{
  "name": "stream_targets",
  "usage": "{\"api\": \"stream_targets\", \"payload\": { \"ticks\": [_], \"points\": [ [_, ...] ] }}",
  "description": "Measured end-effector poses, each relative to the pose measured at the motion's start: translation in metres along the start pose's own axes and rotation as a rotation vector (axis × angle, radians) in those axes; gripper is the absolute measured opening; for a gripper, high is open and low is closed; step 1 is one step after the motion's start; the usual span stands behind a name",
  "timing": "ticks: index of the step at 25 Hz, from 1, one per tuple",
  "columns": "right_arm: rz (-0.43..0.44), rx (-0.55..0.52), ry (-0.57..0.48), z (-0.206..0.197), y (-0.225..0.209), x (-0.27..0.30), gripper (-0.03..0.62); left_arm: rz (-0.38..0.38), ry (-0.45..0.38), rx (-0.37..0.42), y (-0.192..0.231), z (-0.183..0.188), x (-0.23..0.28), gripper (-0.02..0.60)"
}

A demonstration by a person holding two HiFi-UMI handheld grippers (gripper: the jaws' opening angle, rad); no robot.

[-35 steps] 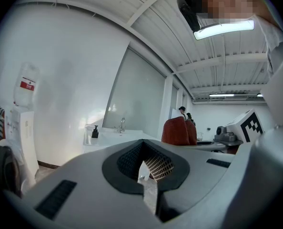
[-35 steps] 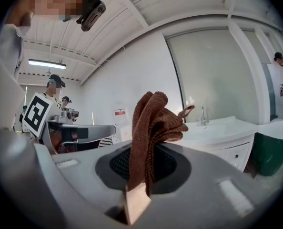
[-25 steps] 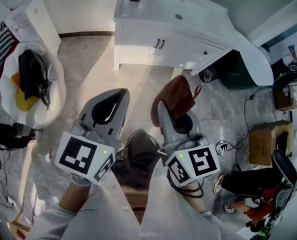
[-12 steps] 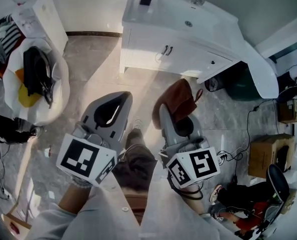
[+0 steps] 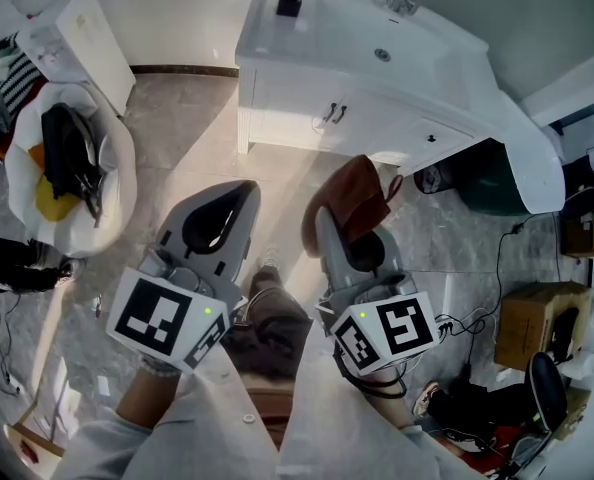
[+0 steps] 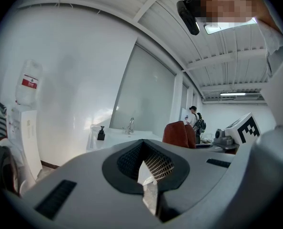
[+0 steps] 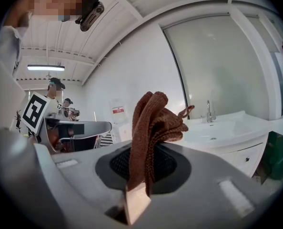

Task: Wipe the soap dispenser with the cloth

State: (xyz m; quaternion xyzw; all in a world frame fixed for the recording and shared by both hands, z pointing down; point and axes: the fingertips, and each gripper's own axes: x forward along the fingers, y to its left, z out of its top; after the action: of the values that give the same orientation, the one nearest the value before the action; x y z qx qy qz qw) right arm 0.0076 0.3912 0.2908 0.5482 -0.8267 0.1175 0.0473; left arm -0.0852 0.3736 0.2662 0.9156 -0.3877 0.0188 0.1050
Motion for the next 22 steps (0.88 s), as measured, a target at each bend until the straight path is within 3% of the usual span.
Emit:
{"api": "stream_targets", "payload": {
  "ticks": [22],
  "points": [
    [0.148, -0.035, 0.001, 0.054, -0.108, 0.117, 0.055, 0.154, -0.037, 0.009, 0.059, 0.048, 0.131, 0.003]
  ]
}}
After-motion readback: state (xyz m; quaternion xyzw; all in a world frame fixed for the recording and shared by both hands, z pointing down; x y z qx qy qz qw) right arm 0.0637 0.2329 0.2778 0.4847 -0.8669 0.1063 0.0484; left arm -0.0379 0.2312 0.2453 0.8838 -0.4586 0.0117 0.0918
